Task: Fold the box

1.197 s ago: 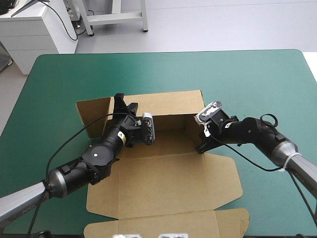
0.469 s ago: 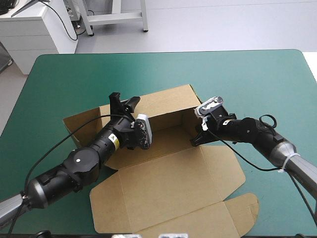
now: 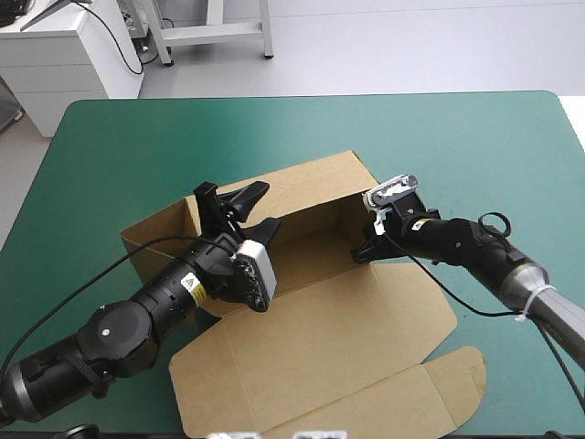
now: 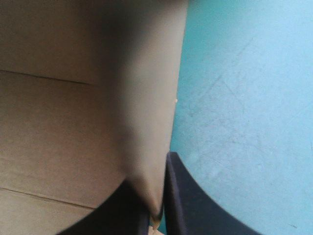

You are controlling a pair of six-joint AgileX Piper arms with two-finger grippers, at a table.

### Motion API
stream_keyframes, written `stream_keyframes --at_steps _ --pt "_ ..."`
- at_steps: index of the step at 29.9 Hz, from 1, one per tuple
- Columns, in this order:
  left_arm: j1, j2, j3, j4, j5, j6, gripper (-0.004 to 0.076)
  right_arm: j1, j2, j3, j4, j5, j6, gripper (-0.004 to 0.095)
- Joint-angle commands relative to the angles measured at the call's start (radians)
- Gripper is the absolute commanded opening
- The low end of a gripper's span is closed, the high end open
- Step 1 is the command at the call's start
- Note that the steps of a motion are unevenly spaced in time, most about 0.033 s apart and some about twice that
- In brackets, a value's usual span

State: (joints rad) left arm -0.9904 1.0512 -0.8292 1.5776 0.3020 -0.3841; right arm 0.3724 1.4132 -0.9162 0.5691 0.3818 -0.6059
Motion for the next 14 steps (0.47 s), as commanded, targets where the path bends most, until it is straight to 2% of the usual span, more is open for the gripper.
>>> stream_keyframes --at_steps 1,7,14 --pt "-0.042 -0.021 -0.036 0.008 0.043 -0.009 0.0447 -0.005 -0.030 -0.030 -0.040 -0.058 0.061 0.0000" --pt "-0.123 -0.021 -0.036 -0.085 0.086 0.038 0.0447 -0.005 -0.030 -0.030 -0.091 -0.069 0.126 0.0000" --pt "-0.299 -0.021 -0.036 -0.123 0.150 0.040 0.0436 -0.005 -0.030 -0.035 -0.157 -0.066 0.182 0.0000"
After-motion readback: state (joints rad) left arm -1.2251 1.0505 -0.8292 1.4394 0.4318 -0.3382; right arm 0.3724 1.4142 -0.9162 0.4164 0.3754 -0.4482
